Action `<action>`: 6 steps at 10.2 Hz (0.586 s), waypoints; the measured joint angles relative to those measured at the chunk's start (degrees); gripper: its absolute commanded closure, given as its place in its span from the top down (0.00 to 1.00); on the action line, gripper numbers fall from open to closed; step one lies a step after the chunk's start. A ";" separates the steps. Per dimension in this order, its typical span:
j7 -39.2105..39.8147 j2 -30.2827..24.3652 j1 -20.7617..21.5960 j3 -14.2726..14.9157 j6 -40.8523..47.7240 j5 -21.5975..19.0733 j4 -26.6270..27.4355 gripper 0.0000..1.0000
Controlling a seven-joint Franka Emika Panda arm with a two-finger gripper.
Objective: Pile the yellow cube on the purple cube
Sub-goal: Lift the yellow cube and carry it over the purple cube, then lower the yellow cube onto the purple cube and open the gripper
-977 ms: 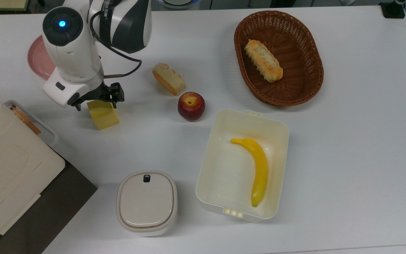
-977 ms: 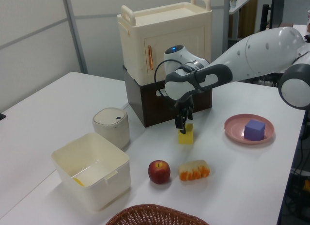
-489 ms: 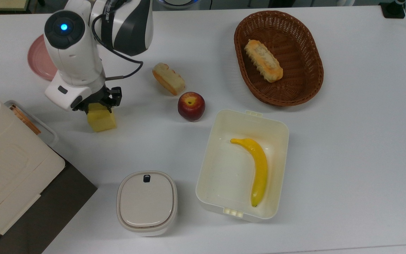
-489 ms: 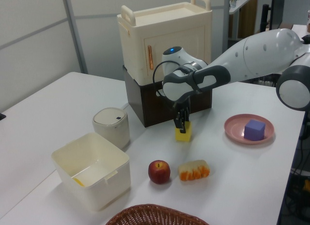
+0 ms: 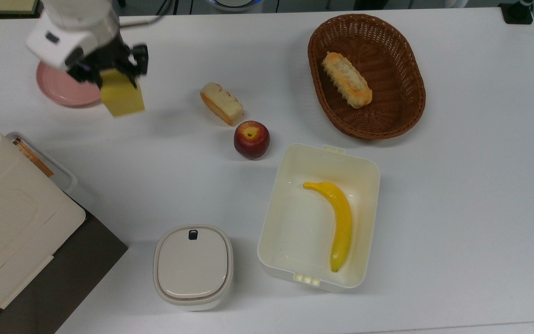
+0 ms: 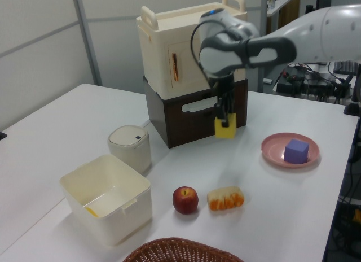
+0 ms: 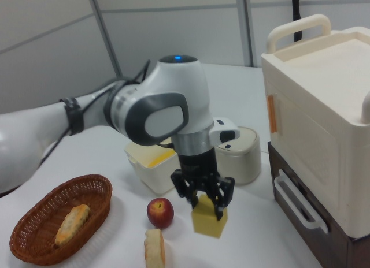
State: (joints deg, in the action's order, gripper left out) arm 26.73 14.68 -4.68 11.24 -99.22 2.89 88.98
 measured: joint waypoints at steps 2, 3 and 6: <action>2.40 -4.18 -2.19 0.81 8.32 0.94 0.14 0.00; 3.41 -5.35 -3.37 1.03 11.65 2.94 0.28 0.00; 7.08 -5.95 -6.46 1.14 13.07 4.37 1.75 0.00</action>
State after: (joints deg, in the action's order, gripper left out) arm 33.82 8.73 -11.14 12.38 -86.15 7.26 90.73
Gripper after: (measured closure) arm 0.436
